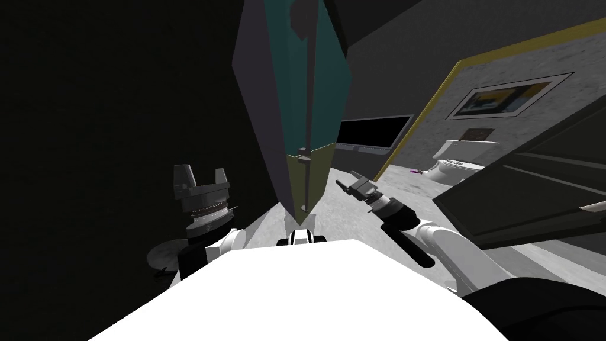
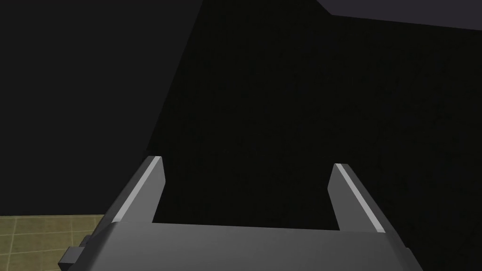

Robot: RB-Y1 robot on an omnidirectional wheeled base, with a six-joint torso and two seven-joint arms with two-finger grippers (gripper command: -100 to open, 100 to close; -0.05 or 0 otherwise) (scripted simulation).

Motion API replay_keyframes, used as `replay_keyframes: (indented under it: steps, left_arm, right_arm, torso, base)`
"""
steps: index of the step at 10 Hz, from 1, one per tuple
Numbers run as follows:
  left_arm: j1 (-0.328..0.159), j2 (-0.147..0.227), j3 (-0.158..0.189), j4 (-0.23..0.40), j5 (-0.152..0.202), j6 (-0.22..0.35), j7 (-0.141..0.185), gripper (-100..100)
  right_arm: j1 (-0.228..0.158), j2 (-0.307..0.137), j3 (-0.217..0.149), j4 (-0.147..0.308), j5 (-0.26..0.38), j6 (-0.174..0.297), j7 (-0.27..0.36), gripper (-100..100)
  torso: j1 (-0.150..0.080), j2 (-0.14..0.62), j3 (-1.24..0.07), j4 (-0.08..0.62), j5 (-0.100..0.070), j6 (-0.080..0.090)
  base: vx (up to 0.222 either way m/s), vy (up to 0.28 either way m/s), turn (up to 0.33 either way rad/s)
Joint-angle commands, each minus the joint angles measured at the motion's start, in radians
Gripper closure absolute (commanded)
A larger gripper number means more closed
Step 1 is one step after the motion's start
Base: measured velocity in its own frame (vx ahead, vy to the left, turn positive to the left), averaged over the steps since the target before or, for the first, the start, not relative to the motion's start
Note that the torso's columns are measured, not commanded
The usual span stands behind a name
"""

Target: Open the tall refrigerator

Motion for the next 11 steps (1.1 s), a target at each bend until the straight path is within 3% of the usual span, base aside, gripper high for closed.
replay_keyframes:
  steps: [1, 6, 11]
  left_arm:
    - [0.000, 0.000, 0.000, 0.000, 0.000, 0.000, 0.000, 0]
    - [0.000, 0.000, 0.000, 0.000, 0.000, 0.000, 0.000, 0]
    - [0.000, 0.000, 0.000, 0.000, 0.000, 0.000, 0.000, 0]
  right_arm:
    - [0.009, -0.031, -0.025, 0.002, 0.075, 0.018, 0.005, -100]
    - [0.024, -0.094, -0.067, 0.007, 0.196, 0.047, 0.017, -100]
    - [0.044, -0.197, -0.121, 0.016, 0.340, 0.087, 0.036, -100]
  torso:
    - [-0.003, 0.002, 0.001, 0.000, -0.001, -0.001]
    - [-0.001, 0.001, 0.001, 0.000, -0.001, 0.000]
    - [-0.002, 0.002, 0.001, 0.000, 0.000, 0.000]
  base:
    - [0.092, 0.163, -0.071]
    - [0.076, 0.195, -0.089]
    - [0.077, 0.197, -0.088]
